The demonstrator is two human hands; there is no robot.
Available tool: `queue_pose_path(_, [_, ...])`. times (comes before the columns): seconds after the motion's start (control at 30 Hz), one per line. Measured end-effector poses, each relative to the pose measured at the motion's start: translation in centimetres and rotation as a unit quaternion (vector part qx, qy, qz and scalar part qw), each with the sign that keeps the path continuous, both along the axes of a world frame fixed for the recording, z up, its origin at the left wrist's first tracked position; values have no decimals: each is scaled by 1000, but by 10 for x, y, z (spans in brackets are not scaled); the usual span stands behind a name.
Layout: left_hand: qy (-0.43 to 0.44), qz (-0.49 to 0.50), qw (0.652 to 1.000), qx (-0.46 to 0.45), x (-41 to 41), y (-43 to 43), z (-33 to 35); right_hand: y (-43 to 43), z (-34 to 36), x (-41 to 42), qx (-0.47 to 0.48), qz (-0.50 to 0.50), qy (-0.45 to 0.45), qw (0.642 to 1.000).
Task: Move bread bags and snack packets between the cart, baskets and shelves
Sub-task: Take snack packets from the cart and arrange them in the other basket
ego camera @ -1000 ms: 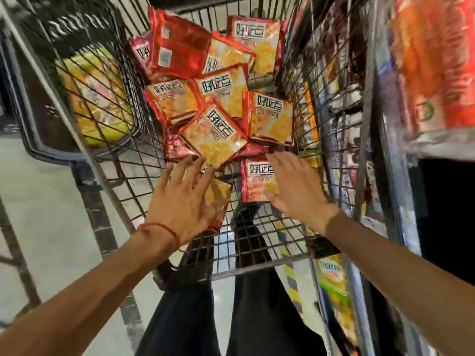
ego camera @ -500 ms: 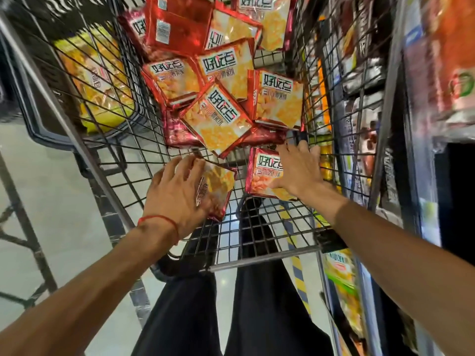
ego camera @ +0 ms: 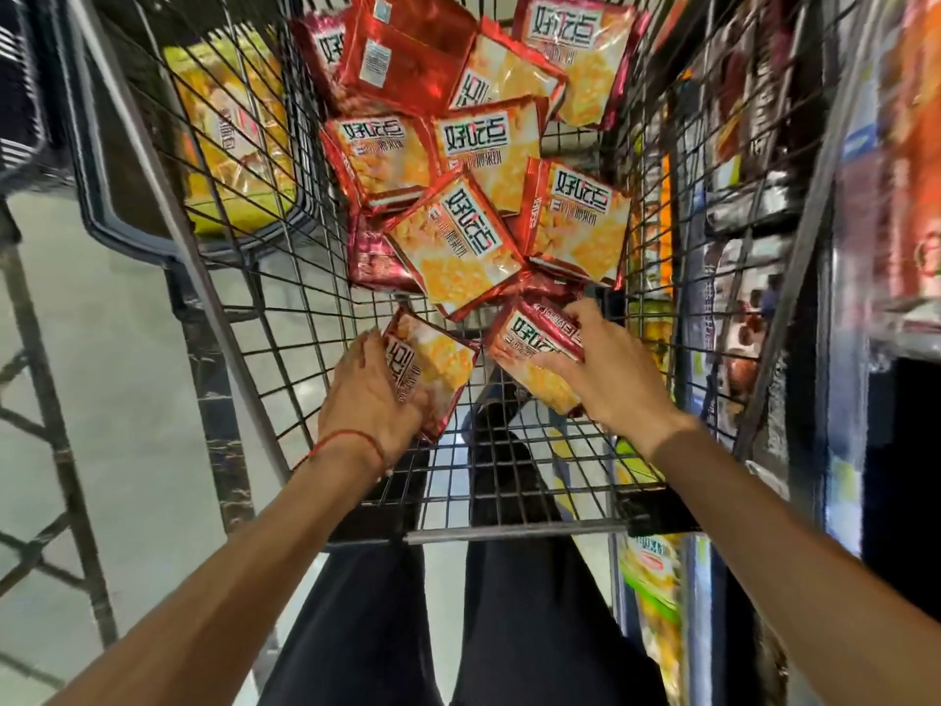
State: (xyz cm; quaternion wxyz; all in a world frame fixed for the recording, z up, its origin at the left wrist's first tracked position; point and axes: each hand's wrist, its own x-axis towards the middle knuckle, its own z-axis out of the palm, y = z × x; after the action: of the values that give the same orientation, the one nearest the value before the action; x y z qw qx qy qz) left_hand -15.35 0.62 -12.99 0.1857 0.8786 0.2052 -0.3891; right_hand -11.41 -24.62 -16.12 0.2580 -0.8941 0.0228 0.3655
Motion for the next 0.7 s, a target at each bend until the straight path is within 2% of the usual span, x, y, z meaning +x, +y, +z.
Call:
queue_pose_path(0.1, [34, 15, 999, 4, 2, -2, -22, -2, -3, 5, 22, -5, 16, 1000])
queue_pose_path(0.17, [35, 46, 998, 17, 2, -4, -34, -4, -5, 7, 52, -45, 27, 997])
queue_pose_path(0.27, [6, 72, 997, 30, 2, -7, -48, -6, -4, 8, 68, -102, 22, 992])
queue_pose_path(0.43, [-30, 139, 990, 2, 3, -2, -65, -9, -4, 8, 110, -133, 30, 985])
queue_pose_path(0.57, [-18, 106, 994, 13, 5, 1, -61, -7, -3, 11, 108, -162, 32, 980])
queue_pose_path(0.7, [-43, 140, 989, -10, 9, 0, -49, -9, 9, 9, 107, -192, 37, 975])
